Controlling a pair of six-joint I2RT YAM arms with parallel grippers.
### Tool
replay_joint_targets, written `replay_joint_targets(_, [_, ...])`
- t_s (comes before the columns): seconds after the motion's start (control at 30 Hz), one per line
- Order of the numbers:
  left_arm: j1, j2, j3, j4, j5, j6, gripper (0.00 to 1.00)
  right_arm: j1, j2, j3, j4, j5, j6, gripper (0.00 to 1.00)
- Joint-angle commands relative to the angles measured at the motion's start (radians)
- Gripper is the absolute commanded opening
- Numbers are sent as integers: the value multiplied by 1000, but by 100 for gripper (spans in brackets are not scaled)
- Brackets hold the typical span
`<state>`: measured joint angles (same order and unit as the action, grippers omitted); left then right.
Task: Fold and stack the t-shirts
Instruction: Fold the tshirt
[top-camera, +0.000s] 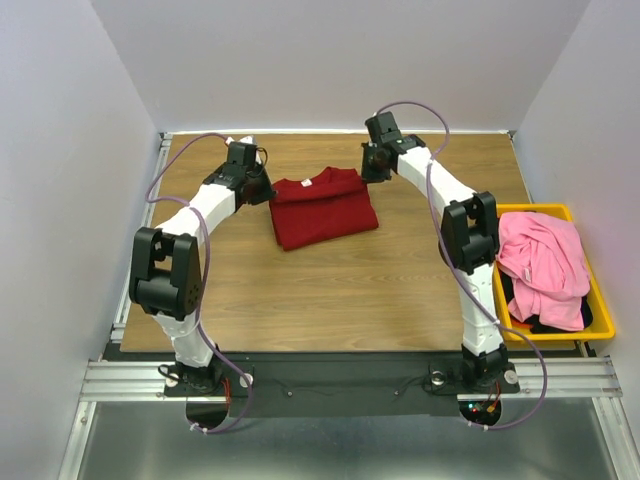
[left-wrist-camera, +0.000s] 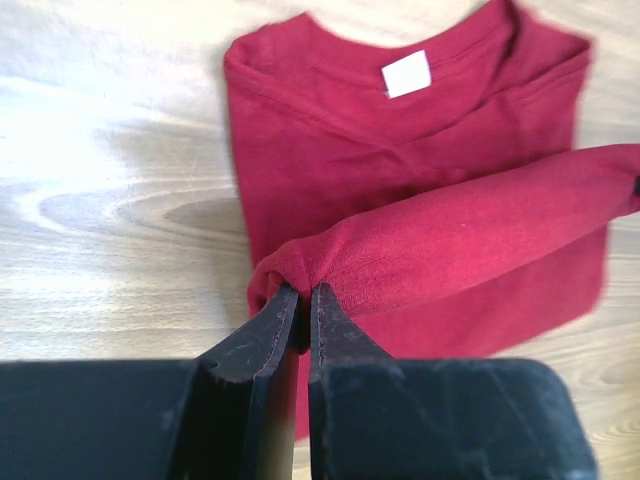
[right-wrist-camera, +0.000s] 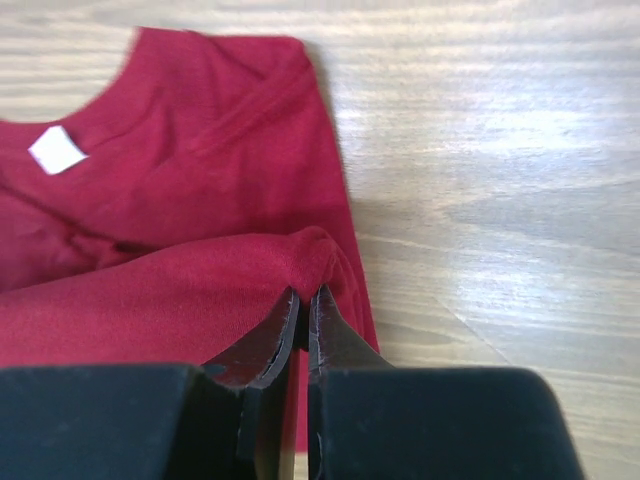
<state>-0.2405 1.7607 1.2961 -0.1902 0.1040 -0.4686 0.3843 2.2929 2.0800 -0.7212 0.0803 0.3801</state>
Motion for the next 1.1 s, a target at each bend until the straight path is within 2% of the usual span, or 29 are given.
replay_joint_targets(0.0, [10, -43, 20, 14, -38, 19, 0, -19, -87, 60, 45, 22, -7, 1])
replay_joint_targets(0.2, [10, 8, 3, 96, -26, -2, 0, -19, -13, 81, 60, 39, -10, 1])
replay_joint_targets(0.47, [30, 109, 0, 150, -32, -7, 0, -24, 60, 5, 176, 12, -40, 1])
replay_joint_targets(0.73, [43, 121, -8, 182, -32, -1, 0, -22, 73, 9, 210, 15, -56, 2])
replay_joint_targets(0.77, [44, 125, -3, 181, -29, 2, 0, -24, 73, 12, 212, 19, -56, 4])
replay_joint_targets(0.83, [46, 126, -1, 181, -26, 2, 0, -22, 71, 18, 213, 19, -56, 19])
replay_joint_targets(0.87, [46, 120, 0, 181, -26, 7, 2, -22, 65, 17, 213, 15, -55, 32])
replay_joint_targets(0.9, [47, 114, -3, 179, -27, 5, 6, -22, 59, 15, 215, 12, -56, 38])
replay_joint_targets(0.93, [46, 105, -4, 178, -30, 8, 15, -22, 51, 11, 216, 7, -55, 43])
replay_joint_targets(0.97, [47, 80, -11, 178, -39, 8, 28, -22, 30, 8, 215, -7, -59, 53])
replay_joint_targets(1.0, [47, 63, -12, 175, -44, 11, 38, -22, 14, 3, 218, -16, -64, 57])
replay_joint_targets(1.03, [49, 46, -20, 170, -52, 13, 53, -22, -1, -12, 221, -23, -67, 61])
replay_joint_targets(1.07, [46, 5, -24, 167, -67, 15, 60, -22, -18, -23, 226, -39, -82, 63])
